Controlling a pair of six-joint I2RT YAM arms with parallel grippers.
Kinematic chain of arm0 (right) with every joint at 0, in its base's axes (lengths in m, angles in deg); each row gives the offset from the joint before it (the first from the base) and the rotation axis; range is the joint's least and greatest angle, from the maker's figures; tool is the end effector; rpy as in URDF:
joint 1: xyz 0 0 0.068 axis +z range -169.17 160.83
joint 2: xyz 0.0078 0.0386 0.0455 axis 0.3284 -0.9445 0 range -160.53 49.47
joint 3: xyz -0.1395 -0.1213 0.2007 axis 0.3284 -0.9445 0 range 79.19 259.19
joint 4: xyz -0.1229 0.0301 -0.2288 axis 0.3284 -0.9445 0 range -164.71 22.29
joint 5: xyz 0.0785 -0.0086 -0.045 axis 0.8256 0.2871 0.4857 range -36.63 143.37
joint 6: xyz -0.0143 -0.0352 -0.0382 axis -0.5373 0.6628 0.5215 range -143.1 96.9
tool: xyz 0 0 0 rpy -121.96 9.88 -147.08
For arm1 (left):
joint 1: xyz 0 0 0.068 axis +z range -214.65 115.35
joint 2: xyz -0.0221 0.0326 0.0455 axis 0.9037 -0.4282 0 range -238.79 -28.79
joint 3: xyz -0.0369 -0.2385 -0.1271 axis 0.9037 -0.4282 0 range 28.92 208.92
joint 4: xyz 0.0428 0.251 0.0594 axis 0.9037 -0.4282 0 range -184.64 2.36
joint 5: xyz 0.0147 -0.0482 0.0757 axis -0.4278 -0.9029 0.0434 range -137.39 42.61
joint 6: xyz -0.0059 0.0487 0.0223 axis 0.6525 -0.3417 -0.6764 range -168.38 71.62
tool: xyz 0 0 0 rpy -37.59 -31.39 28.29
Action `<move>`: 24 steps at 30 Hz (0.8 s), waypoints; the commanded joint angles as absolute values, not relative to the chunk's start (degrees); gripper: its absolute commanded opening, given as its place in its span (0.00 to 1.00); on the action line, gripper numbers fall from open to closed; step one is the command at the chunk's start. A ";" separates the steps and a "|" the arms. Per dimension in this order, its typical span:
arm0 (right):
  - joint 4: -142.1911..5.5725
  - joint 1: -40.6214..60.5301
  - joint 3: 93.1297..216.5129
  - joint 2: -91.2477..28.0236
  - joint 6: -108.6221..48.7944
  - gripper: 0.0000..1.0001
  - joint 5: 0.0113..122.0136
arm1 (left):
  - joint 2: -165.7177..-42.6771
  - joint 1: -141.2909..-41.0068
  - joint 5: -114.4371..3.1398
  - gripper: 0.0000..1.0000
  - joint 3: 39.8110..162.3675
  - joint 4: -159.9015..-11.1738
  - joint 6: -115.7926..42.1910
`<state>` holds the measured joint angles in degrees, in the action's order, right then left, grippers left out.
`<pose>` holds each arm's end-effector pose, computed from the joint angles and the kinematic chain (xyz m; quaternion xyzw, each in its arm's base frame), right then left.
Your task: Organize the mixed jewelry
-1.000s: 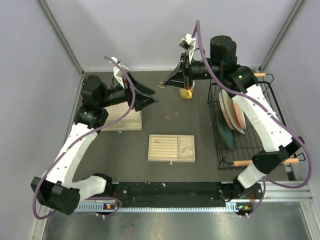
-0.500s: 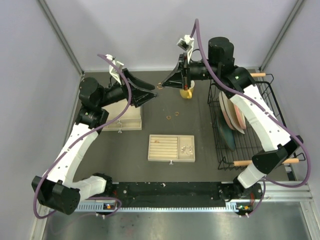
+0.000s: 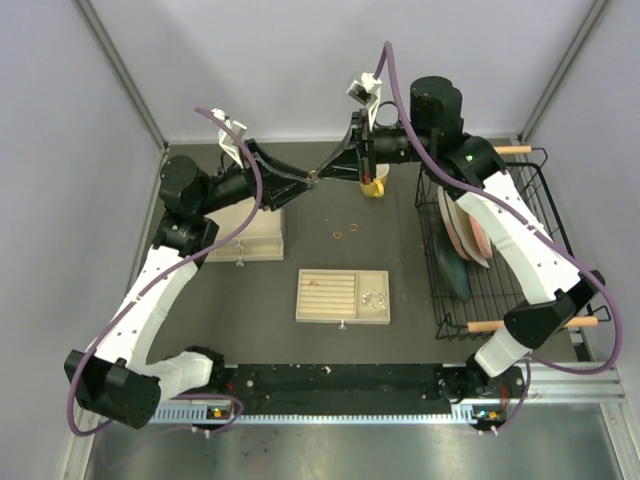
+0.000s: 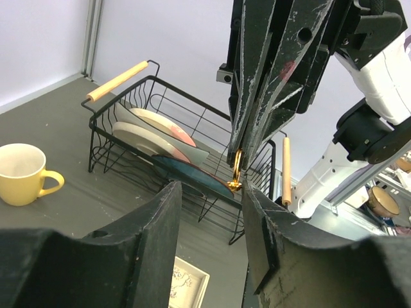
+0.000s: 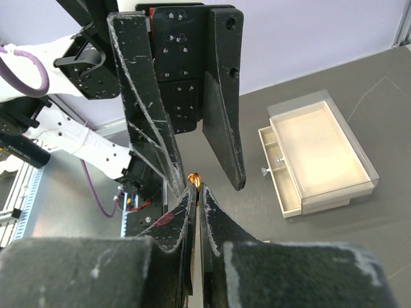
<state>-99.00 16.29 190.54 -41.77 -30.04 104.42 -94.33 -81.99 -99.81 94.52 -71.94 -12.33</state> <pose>0.2525 0.2138 0.4994 -0.4369 0.6083 0.5176 0.4138 0.2281 -0.1007 0.4400 0.2595 0.5914 -0.5596 0.5194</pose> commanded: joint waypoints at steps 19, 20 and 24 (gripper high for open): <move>-96.28 16.95 189.49 -41.59 -29.69 0.00 103.56 | -94.36 -81.88 -101.00 0.28 92.29 -64.61 -7.42; -96.28 16.78 189.49 -41.59 -29.69 0.00 103.56 | -94.27 -81.88 -101.00 0.28 92.20 -64.61 -7.34; -96.28 16.95 189.58 -41.59 -29.60 0.00 103.38 | -94.36 -81.88 -101.18 0.22 92.29 -64.35 -6.81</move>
